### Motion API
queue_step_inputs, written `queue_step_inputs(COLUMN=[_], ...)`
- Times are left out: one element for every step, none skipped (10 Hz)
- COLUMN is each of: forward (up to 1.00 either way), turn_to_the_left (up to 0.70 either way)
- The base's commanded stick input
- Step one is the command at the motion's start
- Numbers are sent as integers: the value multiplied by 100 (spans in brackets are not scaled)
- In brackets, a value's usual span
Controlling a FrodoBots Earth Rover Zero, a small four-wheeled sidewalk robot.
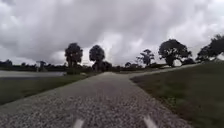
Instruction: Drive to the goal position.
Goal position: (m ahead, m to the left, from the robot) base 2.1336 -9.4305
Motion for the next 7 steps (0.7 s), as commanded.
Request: queue_step_inputs(forward=[70,70,70,70,70,70,70], turn_to_the_left=[0,0,0,0,0,0,0])
